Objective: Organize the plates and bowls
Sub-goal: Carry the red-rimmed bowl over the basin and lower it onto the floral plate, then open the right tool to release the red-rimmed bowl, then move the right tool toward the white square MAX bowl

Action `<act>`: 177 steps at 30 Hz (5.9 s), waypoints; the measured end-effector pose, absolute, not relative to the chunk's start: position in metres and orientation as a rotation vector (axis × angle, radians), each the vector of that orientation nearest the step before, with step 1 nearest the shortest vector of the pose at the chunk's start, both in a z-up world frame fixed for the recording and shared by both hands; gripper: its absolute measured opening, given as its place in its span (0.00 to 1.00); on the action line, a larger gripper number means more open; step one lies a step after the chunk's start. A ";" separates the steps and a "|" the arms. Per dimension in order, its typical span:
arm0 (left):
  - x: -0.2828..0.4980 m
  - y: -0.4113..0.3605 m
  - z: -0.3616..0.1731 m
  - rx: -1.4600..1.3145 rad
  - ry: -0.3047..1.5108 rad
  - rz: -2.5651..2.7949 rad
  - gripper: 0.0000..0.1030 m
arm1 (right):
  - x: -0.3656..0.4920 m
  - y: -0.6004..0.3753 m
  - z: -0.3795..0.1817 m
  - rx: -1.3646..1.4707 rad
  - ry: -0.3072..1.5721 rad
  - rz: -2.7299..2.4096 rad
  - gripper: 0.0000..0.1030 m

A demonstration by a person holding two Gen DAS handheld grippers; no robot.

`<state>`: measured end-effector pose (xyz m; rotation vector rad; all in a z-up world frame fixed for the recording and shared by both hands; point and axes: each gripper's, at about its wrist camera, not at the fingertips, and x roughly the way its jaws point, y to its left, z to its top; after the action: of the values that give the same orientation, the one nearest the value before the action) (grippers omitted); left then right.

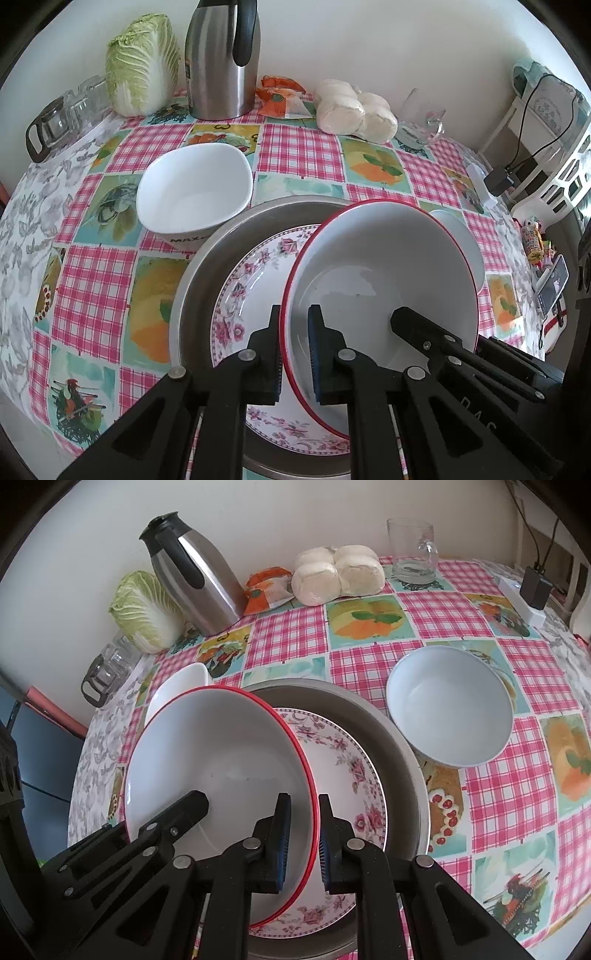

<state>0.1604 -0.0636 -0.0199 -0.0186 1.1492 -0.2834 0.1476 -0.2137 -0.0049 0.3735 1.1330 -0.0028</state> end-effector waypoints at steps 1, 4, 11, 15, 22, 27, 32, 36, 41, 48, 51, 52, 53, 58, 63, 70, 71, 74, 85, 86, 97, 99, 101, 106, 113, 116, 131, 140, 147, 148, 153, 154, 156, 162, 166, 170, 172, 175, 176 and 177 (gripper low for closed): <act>0.161 -0.063 -0.020 -0.021 1.151 -0.282 0.11 | 0.149 -0.213 -0.006 0.378 1.138 -0.003 0.15; 0.163 -0.062 -0.023 -0.028 1.160 -0.280 0.11 | 0.151 -0.214 -0.009 0.384 1.146 -0.004 0.15; 0.166 -0.061 -0.031 -0.026 1.184 -0.273 0.11 | 0.154 -0.213 -0.020 0.400 1.174 -0.002 0.15; 0.168 -0.061 -0.035 -0.032 1.197 -0.278 0.11 | 0.155 -0.213 -0.023 0.398 1.183 -0.011 0.15; 0.171 -0.062 -0.041 -0.043 1.219 -0.272 0.11 | 0.159 -0.214 -0.029 0.408 1.197 -0.011 0.16; 0.174 -0.061 -0.044 -0.051 1.234 -0.271 0.11 | 0.161 -0.214 -0.031 0.406 1.203 -0.014 0.17; 0.176 -0.060 -0.048 -0.049 1.248 -0.263 0.11 | 0.161 -0.215 -0.034 0.414 1.215 -0.012 0.17; 0.176 -0.060 -0.049 -0.053 1.253 -0.260 0.11 | 0.164 -0.212 -0.037 0.412 1.221 -0.010 0.17; 0.177 -0.061 -0.049 -0.051 1.252 -0.259 0.11 | 0.166 -0.212 -0.038 0.410 1.219 -0.009 0.17; 0.178 -0.061 -0.049 -0.052 1.257 -0.259 0.14 | 0.165 -0.214 -0.038 0.417 1.218 -0.006 0.18; 0.180 -0.060 -0.049 -0.055 1.257 -0.260 0.14 | 0.165 -0.215 -0.037 0.422 1.219 -0.001 0.19; 0.180 -0.059 -0.048 -0.053 1.256 -0.258 0.14 | 0.165 -0.215 -0.037 0.425 1.220 0.001 0.19; 0.179 -0.059 -0.047 -0.050 1.253 -0.254 0.14 | 0.165 -0.215 -0.037 0.426 1.220 0.003 0.19; 0.179 -0.054 -0.038 -0.054 1.233 -0.246 0.20 | 0.163 -0.216 -0.032 0.408 1.212 -0.005 0.23; 0.176 -0.050 -0.023 -0.054 1.198 -0.250 0.20 | 0.160 -0.220 -0.018 0.395 1.176 -0.009 0.23; 0.169 -0.045 0.004 -0.063 1.122 -0.250 0.40 | 0.153 -0.224 0.017 0.372 1.092 -0.012 0.26; 0.169 -0.044 0.007 -0.066 1.115 -0.248 0.43 | 0.152 -0.225 0.023 0.368 1.077 -0.014 0.33; 0.168 -0.038 0.014 -0.088 1.095 -0.232 0.53 | 0.151 -0.224 0.036 0.353 1.044 -0.029 0.51; 0.170 0.008 0.027 -0.170 1.031 -0.069 0.86 | 0.145 -0.227 0.053 0.325 0.987 -0.048 0.89; 0.170 0.011 0.027 -0.175 1.027 -0.063 0.87 | 0.145 -0.226 0.052 0.324 0.986 -0.050 0.93; 0.171 0.042 0.029 -0.193 0.938 0.069 1.00 | 0.146 -0.224 0.050 0.323 0.973 -0.034 1.00; 0.172 0.048 0.030 -0.189 0.926 0.093 1.00 | 0.146 -0.222 0.049 0.320 0.974 -0.030 1.00; 0.174 0.054 0.029 -0.201 0.927 0.105 1.00 | 0.147 -0.219 0.049 0.311 0.975 -0.029 1.00; 0.179 0.062 0.027 -0.211 0.932 0.119 1.00 | 0.148 -0.212 0.046 0.306 0.976 -0.024 1.00; 0.188 0.072 0.027 -0.252 0.905 0.127 1.00 | 0.149 -0.204 0.044 0.298 0.969 -0.025 1.00; 0.193 0.072 0.028 -0.235 0.881 0.112 1.00 | 0.149 -0.202 0.044 0.316 0.962 -0.017 1.00; 0.219 0.093 0.017 -0.263 0.849 0.123 1.00 | 0.167 -0.191 0.049 0.319 0.967 -0.007 1.00; 0.238 0.112 0.011 -0.345 0.813 0.118 1.00 | 0.207 -0.179 0.072 0.288 0.997 0.034 1.00; 0.250 0.113 0.000 -0.353 0.861 0.071 1.00 | 0.244 -0.160 0.081 0.217 1.033 0.026 1.00; 0.253 0.112 -0.003 -0.356 0.875 0.060 1.00 | 0.251 -0.157 0.079 0.217 1.042 0.025 1.00; 0.262 0.109 -0.015 -0.364 0.928 0.030 1.00 | 0.275 -0.144 0.060 0.193 1.111 -0.002 1.00; 0.263 0.108 -0.018 -0.362 0.938 0.033 1.00 | 0.279 -0.141 0.056 0.182 1.125 -0.009 1.00; 0.266 0.107 -0.025 -0.362 0.957 0.030 1.00 | 0.285 -0.135 0.047 0.161 1.154 -0.030 1.00; 0.274 0.105 -0.044 -0.412 1.014 0.002 1.00 | 0.299 -0.130 0.022 0.146 1.207 -0.089 0.91; 0.279 0.101 -0.051 -0.429 1.030 -0.033 0.99 | 0.307 -0.124 0.009 0.132 1.239 -0.090 0.83; 0.283 0.094 -0.059 -0.436 1.059 -0.048 0.96 | 0.312 -0.114 -0.002 0.113 1.266 -0.091 0.71; 0.284 0.092 -0.062 -0.442 1.071 -0.057 0.84 | 0.314 -0.112 -0.008 0.111 1.281 -0.098 0.66; 0.287 0.087 -0.070 -0.439 1.099 -0.066 0.81 | 0.316 -0.109 -0.015 0.109 1.301 -0.096 0.57; 0.288 0.086 -0.072 -0.439 1.107 -0.069 0.80 | 0.316 -0.107 -0.017 0.105 1.304 -0.095 0.53; 0.288 0.086 -0.074 -0.442 1.112 -0.073 0.77 | 0.317 -0.106 -0.018 0.101 1.306 -0.096 0.50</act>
<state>0.2881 0.0857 -0.0741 -0.4420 1.1118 -0.0730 0.3167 -0.1059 -0.0184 0.1013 1.3062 -0.0957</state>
